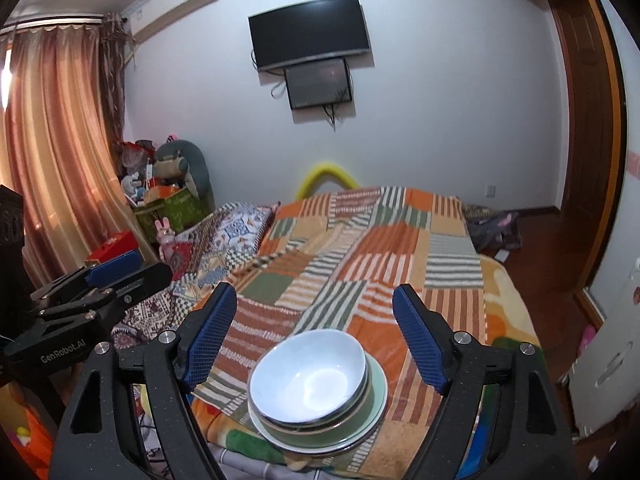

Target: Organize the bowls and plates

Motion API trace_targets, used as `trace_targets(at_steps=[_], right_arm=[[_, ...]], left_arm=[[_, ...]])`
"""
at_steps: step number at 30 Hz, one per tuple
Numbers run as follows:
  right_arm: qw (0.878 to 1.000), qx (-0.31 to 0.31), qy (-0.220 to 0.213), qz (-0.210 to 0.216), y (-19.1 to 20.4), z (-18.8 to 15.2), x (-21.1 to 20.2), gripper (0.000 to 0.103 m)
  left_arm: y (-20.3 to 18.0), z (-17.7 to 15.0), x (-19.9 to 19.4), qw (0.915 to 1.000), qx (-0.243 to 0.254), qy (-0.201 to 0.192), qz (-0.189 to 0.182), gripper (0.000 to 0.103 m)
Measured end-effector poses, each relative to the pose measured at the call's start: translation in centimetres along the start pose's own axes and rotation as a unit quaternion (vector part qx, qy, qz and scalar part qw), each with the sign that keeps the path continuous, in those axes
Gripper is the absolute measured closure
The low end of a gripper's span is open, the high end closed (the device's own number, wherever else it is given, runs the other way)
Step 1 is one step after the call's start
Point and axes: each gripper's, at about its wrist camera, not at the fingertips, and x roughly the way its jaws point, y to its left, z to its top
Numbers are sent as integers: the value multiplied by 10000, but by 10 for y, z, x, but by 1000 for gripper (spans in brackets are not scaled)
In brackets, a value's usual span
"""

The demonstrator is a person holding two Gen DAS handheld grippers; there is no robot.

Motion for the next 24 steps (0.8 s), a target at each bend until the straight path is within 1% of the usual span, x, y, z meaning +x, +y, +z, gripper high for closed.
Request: trace_targets(at_steps=[2, 5, 8, 10, 12, 13, 24], right_arm=[[9999, -48, -105, -17, 2, -1, -4, 17], [9998, -113, -168, -9, 5, 0, -7, 17], [9997, -131, -210, -14, 6, 0, -8, 14], [9996, -114, -249, -31, 6, -1, -10, 10], [9995, -75, -302, -63, 5, -2, -12, 2], [9994, -53, -329, -73, 4, -3, -14, 1], [9992, -6, -387, -94, 2, -3, -19, 1]], left_arm=[[-1, -1, -5, 9999, 0, -112, 48, 11], [-2, -1, -10, 9997, 24, -214, 92, 5], [-3, -3, -12, 9997, 23, -238, 95, 4], [-3, -4, -13, 9996, 17, -245, 122, 4], [-2, -4, -14, 9996, 6, -259, 129, 3], [-2, -5, -14, 9996, 2, -263, 129, 2], [1, -6, -16, 9993, -17, -313, 182, 2]])
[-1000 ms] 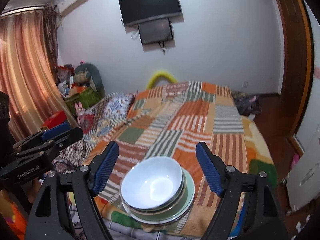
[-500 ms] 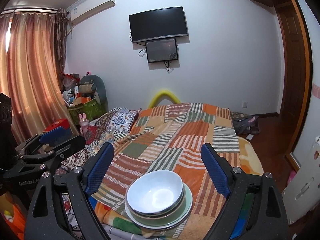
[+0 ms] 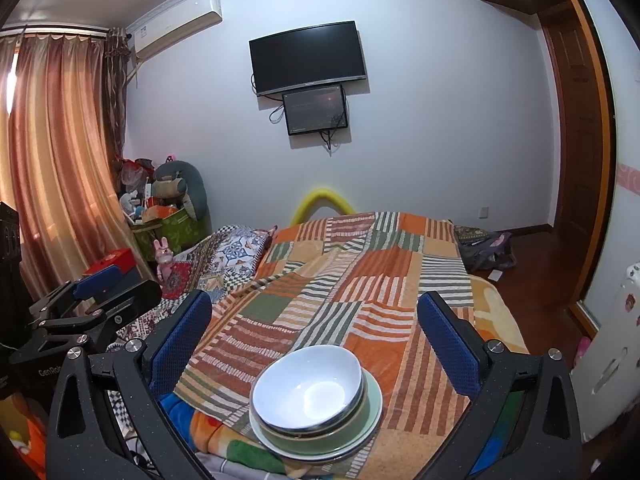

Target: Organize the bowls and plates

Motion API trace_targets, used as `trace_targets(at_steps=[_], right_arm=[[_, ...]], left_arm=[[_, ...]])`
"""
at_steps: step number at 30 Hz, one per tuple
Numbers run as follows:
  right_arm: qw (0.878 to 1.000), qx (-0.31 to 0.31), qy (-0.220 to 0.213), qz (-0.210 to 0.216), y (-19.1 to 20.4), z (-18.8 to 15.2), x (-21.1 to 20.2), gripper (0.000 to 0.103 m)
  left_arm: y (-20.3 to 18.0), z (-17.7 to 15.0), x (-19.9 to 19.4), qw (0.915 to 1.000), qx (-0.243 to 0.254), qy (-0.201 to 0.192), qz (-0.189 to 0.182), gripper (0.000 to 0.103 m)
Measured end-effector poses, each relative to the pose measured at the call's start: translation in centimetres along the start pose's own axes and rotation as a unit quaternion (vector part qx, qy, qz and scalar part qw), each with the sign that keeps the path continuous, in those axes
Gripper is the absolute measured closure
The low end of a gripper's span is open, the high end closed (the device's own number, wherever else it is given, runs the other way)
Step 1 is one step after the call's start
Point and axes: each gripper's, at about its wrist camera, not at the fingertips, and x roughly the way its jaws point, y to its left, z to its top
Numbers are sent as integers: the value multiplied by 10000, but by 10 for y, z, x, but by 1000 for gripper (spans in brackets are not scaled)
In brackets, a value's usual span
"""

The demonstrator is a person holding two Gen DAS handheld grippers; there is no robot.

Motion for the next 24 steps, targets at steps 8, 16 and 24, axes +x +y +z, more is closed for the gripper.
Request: trace_targets(at_steps=[8, 16, 24], right_arm=[[10000, 0, 2, 19, 0, 0, -2, 1], [10000, -4, 9, 38, 0, 1, -2, 1], [10000, 6, 14, 69, -1, 3, -3, 0]], left_arm=[[-1, 0, -2, 10000, -15, 6, 7, 2], [0, -1, 0, 10000, -39, 19, -1, 2], [1, -1, 0, 10000, -56, 33, -10, 2]])
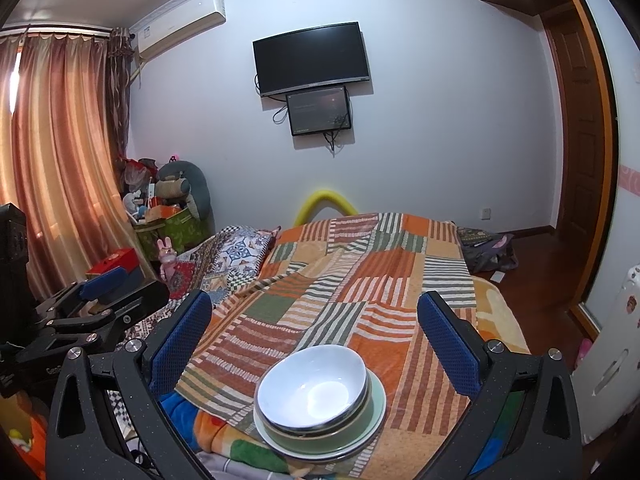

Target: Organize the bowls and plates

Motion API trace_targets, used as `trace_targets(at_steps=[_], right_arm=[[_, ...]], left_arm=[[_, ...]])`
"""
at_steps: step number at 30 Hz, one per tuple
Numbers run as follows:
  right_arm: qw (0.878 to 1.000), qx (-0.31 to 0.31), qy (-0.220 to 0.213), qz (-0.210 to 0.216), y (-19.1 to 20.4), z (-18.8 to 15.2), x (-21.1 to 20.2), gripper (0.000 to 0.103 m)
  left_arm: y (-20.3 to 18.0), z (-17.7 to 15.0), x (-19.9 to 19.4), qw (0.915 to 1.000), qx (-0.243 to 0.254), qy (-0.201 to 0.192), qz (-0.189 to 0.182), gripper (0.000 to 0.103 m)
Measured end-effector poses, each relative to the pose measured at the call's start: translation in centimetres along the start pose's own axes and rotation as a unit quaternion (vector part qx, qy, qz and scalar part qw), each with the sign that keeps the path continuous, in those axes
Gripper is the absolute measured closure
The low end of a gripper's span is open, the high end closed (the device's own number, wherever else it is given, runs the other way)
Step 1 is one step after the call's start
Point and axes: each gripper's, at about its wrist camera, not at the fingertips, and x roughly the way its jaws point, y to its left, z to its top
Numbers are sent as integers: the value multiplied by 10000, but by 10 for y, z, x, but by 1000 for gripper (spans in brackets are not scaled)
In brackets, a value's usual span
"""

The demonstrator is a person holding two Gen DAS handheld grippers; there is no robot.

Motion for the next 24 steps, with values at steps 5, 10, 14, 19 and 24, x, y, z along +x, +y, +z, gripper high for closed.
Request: trace_targets(at_steps=[5, 10, 14, 19, 24], right_arm=[[10000, 31, 20, 20, -2, 0, 1, 0], [10000, 30, 16, 19, -2, 0, 1, 0], [10000, 28, 16, 16, -2, 0, 1, 0], [10000, 29, 18, 21, -3, 0, 1, 0], [10000, 40, 48, 31, -3, 0, 2, 0]], left_arm=[[0, 0, 0, 10000, 6, -1, 1, 2], [1, 0, 0, 10000, 21, -7, -16, 2], [1, 0, 0, 10000, 20, -6, -50, 2], [1, 0, -1, 9999, -7, -49, -106, 2], [2, 0, -1, 9999, -49, -43, -143, 2]])
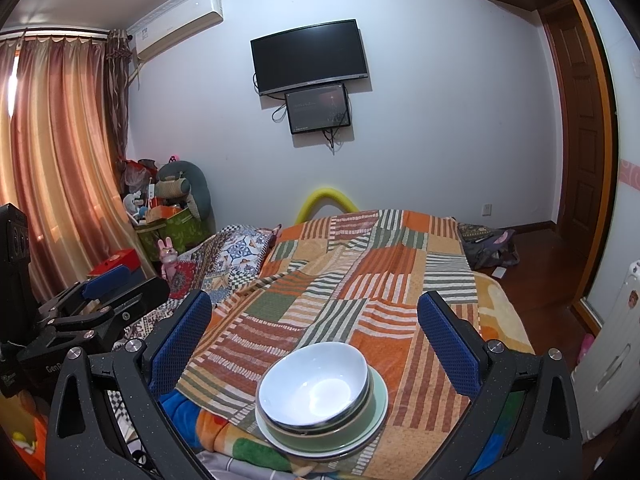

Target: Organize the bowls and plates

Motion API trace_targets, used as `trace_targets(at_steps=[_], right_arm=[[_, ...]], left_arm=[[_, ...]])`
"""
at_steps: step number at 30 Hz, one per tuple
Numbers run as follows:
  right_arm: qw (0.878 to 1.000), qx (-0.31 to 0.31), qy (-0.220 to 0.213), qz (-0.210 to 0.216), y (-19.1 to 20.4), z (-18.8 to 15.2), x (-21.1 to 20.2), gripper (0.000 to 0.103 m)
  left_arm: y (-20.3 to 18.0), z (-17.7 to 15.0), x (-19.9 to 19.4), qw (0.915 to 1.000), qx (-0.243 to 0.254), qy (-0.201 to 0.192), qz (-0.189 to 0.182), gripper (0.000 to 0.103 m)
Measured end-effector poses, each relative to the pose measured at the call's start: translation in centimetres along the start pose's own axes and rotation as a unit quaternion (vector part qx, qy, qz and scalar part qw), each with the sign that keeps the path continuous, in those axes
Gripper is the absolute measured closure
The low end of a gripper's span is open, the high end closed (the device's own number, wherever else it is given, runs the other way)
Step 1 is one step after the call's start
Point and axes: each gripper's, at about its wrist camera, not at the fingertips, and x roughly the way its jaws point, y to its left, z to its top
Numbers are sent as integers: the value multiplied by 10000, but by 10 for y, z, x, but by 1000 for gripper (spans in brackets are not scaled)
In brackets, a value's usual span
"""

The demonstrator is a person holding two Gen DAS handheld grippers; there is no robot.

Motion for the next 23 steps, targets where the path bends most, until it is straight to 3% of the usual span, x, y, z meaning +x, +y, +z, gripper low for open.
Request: trace_targets(at_steps=[23], right_arm=[[10000, 39, 63, -2, 2, -3, 2, 0]], left_arm=[[-1, -1, 2, 9998, 44, 124, -144, 2]])
